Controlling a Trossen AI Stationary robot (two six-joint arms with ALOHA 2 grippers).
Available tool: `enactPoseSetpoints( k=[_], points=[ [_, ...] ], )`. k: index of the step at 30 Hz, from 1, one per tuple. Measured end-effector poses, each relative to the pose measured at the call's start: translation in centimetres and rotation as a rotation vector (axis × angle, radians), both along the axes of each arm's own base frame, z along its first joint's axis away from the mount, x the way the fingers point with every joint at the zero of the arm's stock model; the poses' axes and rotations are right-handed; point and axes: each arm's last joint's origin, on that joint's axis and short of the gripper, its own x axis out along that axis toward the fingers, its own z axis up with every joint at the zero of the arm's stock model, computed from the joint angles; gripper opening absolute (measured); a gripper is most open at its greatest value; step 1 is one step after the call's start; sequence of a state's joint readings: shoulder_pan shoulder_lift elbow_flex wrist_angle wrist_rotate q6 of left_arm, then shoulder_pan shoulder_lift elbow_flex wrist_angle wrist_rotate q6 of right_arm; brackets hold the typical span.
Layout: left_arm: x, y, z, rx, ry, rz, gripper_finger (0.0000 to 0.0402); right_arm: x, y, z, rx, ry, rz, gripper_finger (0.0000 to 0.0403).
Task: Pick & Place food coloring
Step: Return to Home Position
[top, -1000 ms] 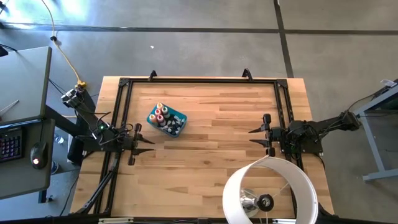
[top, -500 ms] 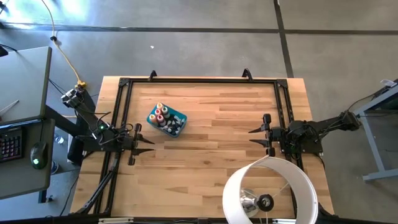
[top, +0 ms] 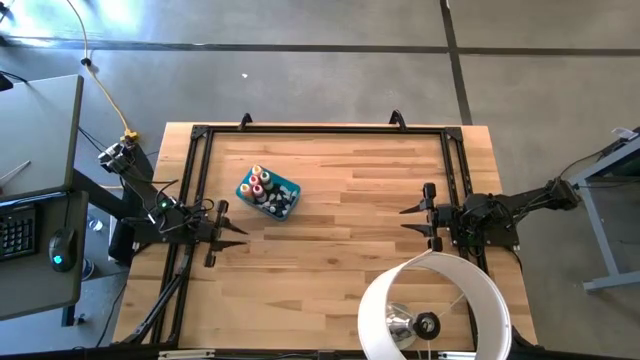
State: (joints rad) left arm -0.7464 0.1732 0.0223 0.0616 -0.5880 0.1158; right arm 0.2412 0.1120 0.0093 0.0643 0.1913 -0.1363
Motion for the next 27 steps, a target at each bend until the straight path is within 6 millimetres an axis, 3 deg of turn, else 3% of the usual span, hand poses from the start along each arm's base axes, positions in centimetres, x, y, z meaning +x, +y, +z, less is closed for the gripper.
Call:
enactPoseSetpoints(
  k=[12,22,27],
  points=[
    [-0.4,0.2,0.5,-0.018,-0.047,-0.364,0.0110,0.0,0.0,0.0,0.001,0.000,0.000,0.0153],
    [0.3,2.3,0.9,-0.012,-0.097,-0.115,0.0110,0.0,0.0,0.0,0.000,0.000,0.000,0.0153],
    [0.5,2.8,0.8,-0.030,-0.084,-0.088,0.0110,0.0,0.0,0.0,0.000,0.001,0.000,0.0153]
  ],
)
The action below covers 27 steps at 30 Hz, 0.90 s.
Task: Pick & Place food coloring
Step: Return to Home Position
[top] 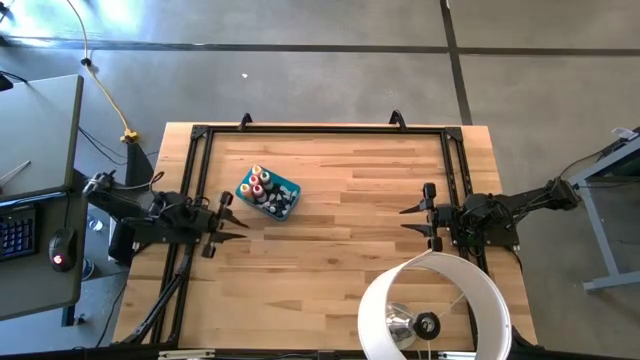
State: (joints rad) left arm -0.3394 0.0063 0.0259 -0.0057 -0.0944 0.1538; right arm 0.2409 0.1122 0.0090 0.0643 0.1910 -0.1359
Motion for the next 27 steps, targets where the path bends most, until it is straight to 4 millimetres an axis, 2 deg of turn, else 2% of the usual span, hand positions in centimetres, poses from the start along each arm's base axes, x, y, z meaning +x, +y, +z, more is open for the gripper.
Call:
enactPoseSetpoints(
  k=[27],
  points=[
    [0.08,0.19,0.04,-0.036,0.000,-0.021,0.0110,0.00,0.00,0.00,0.000,0.000,0.000,0.0153]
  ],
)
